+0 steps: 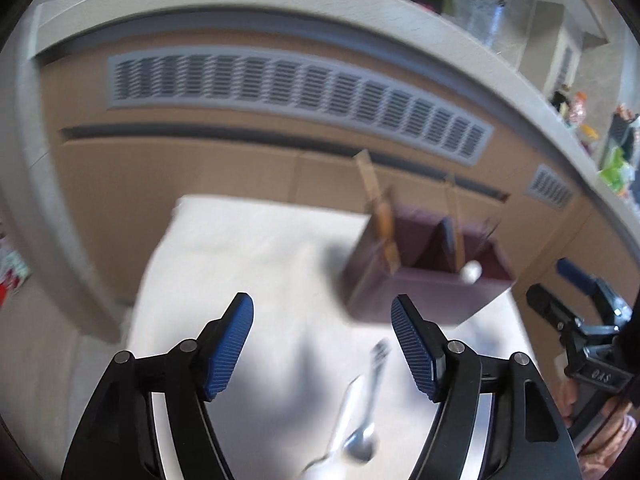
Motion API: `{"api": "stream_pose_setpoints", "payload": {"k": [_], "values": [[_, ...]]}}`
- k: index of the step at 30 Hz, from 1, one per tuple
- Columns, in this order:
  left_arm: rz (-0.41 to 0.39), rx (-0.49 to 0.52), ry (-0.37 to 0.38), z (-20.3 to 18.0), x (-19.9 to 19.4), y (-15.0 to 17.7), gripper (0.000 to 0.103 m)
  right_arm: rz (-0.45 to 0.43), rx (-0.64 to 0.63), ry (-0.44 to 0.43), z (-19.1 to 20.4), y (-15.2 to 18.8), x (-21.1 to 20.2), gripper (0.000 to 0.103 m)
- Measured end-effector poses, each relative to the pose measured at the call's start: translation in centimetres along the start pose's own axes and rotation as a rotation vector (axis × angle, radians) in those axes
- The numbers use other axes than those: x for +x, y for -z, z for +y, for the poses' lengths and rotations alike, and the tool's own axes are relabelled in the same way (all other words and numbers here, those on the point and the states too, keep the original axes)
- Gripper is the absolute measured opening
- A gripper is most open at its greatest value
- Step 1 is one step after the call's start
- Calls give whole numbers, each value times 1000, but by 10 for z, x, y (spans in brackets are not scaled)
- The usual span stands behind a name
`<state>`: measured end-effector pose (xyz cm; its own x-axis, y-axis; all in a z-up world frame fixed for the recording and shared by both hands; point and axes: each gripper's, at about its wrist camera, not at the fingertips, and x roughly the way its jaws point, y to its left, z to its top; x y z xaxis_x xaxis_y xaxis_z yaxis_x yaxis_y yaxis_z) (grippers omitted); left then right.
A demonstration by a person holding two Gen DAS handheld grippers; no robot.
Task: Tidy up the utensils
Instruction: 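Withdraw both open tools back over the white and smiley spoons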
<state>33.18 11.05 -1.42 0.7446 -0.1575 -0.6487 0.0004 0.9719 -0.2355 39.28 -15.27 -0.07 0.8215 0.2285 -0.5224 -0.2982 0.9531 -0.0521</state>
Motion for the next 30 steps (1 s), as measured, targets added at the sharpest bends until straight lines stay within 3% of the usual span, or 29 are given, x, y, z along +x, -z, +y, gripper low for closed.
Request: {"api": "stream_pose_setpoints", "payload": {"k": [6, 13, 18, 22, 24, 30], "values": [[46, -7, -129, 32, -12, 47, 77, 137, -59, 19, 45, 31, 28, 103], [118, -10, -133, 51, -15, 87, 78, 295, -192, -19, 103, 78, 52, 103], [143, -42, -131, 59, -14, 99, 78, 309, -211, -98, 125, 96, 47, 97], [149, -63, -140, 62, -14, 100, 78, 334, -244, -100, 136, 105, 51, 74], [152, -63, -141, 60, -14, 100, 78, 352, -247, -117, 138, 107, 54, 68], [161, -41, -139, 51, -12, 98, 78, 342, -278, -137, 145, 113, 51, 69]]}}
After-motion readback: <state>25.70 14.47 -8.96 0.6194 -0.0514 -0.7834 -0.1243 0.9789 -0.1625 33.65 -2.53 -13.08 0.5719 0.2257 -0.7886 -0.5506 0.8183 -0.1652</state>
